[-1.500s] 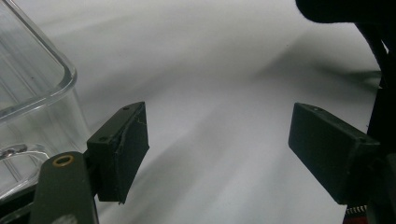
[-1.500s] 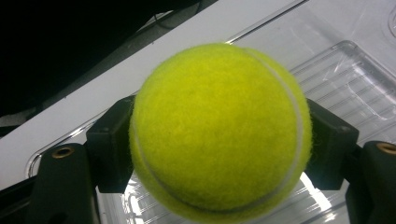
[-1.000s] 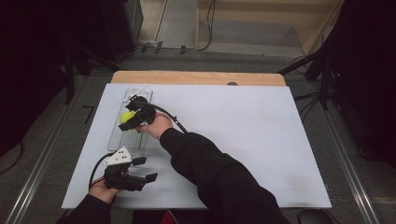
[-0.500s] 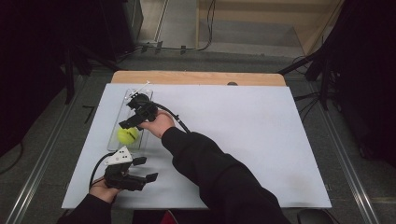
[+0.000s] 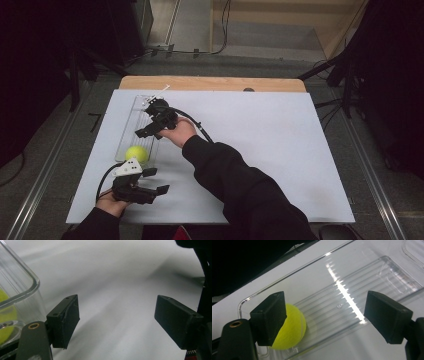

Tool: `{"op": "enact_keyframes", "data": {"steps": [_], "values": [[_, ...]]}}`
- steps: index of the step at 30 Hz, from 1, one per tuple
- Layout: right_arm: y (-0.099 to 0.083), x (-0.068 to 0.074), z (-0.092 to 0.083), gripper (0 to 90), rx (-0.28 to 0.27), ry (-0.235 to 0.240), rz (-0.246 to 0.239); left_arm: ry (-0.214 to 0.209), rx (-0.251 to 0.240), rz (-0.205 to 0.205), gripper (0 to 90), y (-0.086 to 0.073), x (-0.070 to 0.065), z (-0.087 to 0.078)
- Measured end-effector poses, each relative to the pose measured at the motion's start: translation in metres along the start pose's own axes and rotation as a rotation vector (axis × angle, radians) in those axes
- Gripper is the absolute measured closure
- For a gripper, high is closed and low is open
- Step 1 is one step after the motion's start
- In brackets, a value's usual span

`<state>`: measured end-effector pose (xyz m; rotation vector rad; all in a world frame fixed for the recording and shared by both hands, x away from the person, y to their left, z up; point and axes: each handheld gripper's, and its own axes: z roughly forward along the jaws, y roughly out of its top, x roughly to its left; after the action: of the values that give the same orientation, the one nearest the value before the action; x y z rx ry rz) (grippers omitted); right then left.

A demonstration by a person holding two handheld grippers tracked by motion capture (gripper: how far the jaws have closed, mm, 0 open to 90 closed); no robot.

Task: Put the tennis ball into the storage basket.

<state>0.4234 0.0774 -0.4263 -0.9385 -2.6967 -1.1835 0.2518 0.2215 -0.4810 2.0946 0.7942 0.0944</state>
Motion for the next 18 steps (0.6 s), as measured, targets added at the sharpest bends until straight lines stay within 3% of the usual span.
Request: {"op": "enact_keyframes", "data": {"steps": [18], "values": [[-0.024,-0.007,-0.041,17.8,-0.008,0.007,-0.008,0.007,0.004,-0.007,20.8,-0.001,0.001,0.001]]}}
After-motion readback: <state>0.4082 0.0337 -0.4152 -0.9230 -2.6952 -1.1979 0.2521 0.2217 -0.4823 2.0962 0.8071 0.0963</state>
